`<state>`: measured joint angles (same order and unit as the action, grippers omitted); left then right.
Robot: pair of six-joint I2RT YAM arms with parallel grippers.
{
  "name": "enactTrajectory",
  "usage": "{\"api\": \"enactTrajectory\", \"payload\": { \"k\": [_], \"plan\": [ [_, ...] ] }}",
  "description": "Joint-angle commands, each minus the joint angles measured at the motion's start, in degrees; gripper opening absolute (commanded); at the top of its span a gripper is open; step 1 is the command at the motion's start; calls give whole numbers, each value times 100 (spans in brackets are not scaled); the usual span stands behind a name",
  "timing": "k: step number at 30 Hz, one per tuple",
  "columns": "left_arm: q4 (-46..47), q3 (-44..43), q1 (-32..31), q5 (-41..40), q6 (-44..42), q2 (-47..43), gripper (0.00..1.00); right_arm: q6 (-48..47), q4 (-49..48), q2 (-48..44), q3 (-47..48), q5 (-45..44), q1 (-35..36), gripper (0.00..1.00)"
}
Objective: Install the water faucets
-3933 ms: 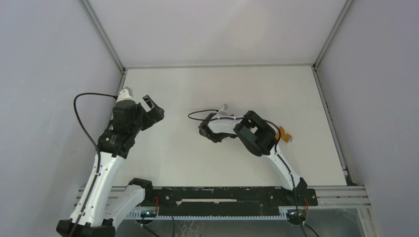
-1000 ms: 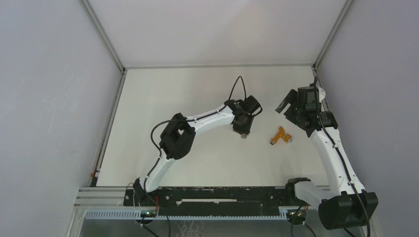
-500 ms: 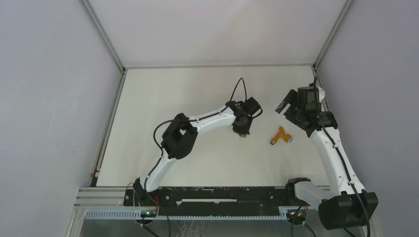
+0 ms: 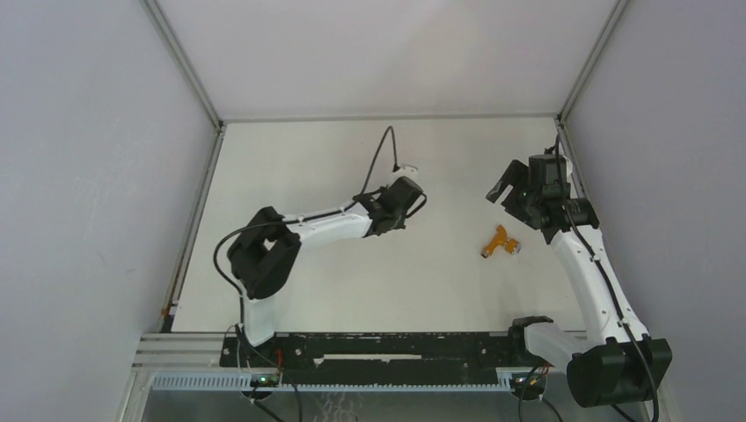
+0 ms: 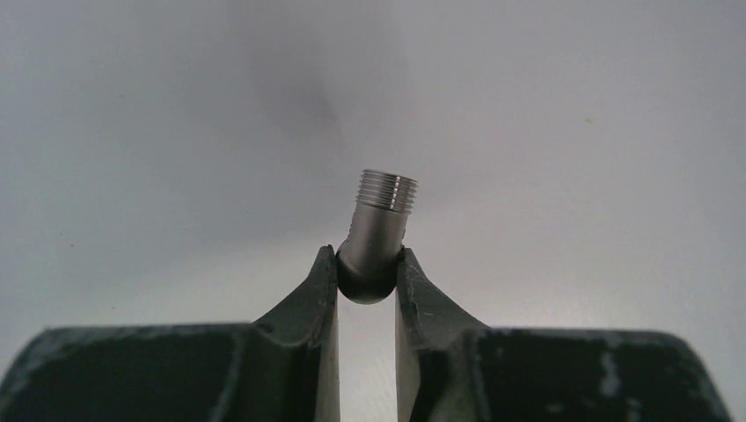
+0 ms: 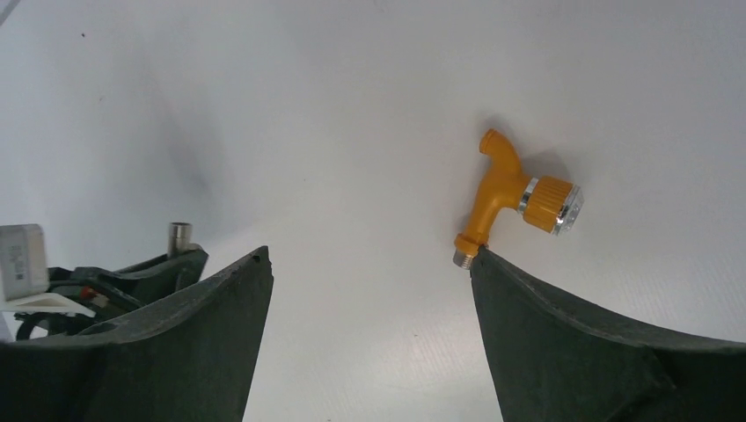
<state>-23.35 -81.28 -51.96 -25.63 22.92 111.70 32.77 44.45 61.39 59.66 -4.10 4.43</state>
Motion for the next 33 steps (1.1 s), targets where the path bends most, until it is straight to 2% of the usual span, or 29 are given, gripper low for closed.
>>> {"api": "enactTrajectory", "payload": {
  "k": [1, 6, 12, 17, 20, 25, 28, 30, 32, 33],
  "plan": [
    [2084, 1339, 495, 119, -245, -540, 0, -57, -301, 37, 10, 202, 4, 89],
    [3109, 2151, 596, 366, -419, -612, 0, -28, -314, 62, 8, 263, 38, 89],
    [3559, 2595, 598, 494, -446, -492, 0, 27, -323, 86, 8, 265, 104, 89],
    [3550, 2704, 595, 621, -291, -501, 0, 48, -314, 102, 2, 190, 135, 88],
    [3304, 2625, 614, 765, -184, -464, 7, 55, -314, 93, 4, 200, 146, 89],
    [2088, 2002, 685, 894, -55, -152, 18, 63, -305, 52, 6, 167, 155, 89],
    [1803, 1862, 687, 988, -60, -67, 22, 70, -275, 33, 2, 155, 160, 89],
    [1802, 1903, 690, 1038, -55, -90, 30, 76, -262, 23, -2, 134, 168, 89],
    [1818, 1940, 695, 1127, -72, -115, 45, 79, -244, 14, 4, 116, 173, 89],
    [1832, 1950, 692, 1189, -95, -118, 48, 78, -237, 7, 2, 111, 175, 89]
  ]
}}
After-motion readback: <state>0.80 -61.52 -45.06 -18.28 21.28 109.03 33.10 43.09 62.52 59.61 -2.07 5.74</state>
